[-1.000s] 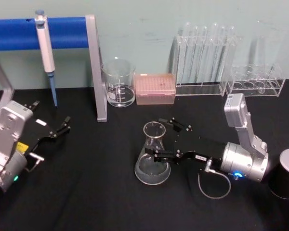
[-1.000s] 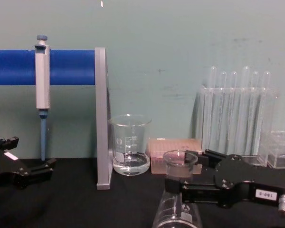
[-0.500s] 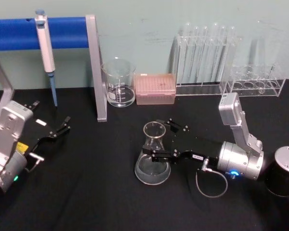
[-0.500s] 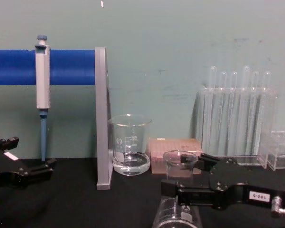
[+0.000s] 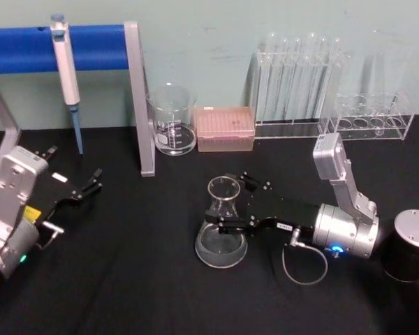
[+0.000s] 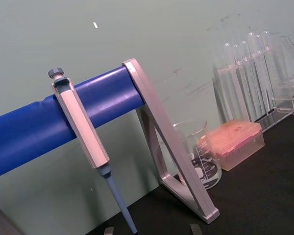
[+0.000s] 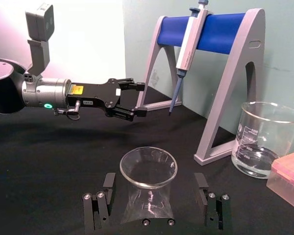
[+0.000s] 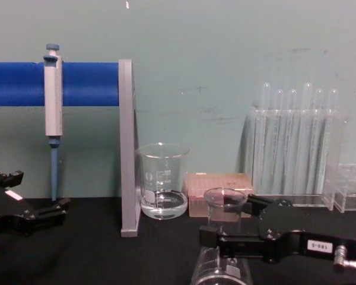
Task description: Grasp the erlenmeyer flask with one hand, shake it three times, then place it back.
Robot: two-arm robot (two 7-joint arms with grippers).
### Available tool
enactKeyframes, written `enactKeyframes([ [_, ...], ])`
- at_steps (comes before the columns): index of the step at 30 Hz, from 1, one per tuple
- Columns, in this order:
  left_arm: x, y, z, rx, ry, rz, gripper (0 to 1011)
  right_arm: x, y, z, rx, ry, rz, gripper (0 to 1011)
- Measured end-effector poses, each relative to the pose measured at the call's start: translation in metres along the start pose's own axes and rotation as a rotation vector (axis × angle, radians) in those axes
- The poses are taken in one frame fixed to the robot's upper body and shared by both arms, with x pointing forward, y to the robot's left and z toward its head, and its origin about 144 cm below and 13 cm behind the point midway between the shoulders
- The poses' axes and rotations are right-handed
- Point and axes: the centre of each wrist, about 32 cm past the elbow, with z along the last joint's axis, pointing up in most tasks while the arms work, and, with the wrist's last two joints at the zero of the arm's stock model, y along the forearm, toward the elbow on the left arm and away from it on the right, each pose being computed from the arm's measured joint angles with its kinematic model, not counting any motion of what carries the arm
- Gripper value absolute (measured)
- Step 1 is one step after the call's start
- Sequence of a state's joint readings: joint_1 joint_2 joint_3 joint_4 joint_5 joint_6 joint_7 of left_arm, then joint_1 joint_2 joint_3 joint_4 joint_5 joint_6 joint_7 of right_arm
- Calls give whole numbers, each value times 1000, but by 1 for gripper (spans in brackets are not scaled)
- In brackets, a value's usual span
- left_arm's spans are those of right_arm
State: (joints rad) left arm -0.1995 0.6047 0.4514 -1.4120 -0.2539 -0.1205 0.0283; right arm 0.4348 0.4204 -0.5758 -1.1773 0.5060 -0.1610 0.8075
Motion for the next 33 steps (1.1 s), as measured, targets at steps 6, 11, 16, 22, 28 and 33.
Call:
enactKeyframes([
  [6, 0, 0, 0, 0, 0, 0, 1001, 1, 1, 0, 1, -1, 12, 1000],
  [11, 0, 0, 0, 0, 0, 0, 1001, 1, 2, 0, 1, -1, 21, 1000],
  [16, 0, 0, 0, 0, 0, 0, 1001, 1, 2, 0, 0, 0, 23, 1000],
  [22, 0, 0, 0, 0, 0, 0, 1001, 1, 2, 0, 0, 0, 23, 1000],
  [28, 0, 0, 0, 0, 0, 0, 1001, 1, 2, 0, 1, 0, 23, 1000],
  [33, 0, 0, 0, 0, 0, 0, 1001, 1, 2, 0, 2, 0, 23, 1000],
])
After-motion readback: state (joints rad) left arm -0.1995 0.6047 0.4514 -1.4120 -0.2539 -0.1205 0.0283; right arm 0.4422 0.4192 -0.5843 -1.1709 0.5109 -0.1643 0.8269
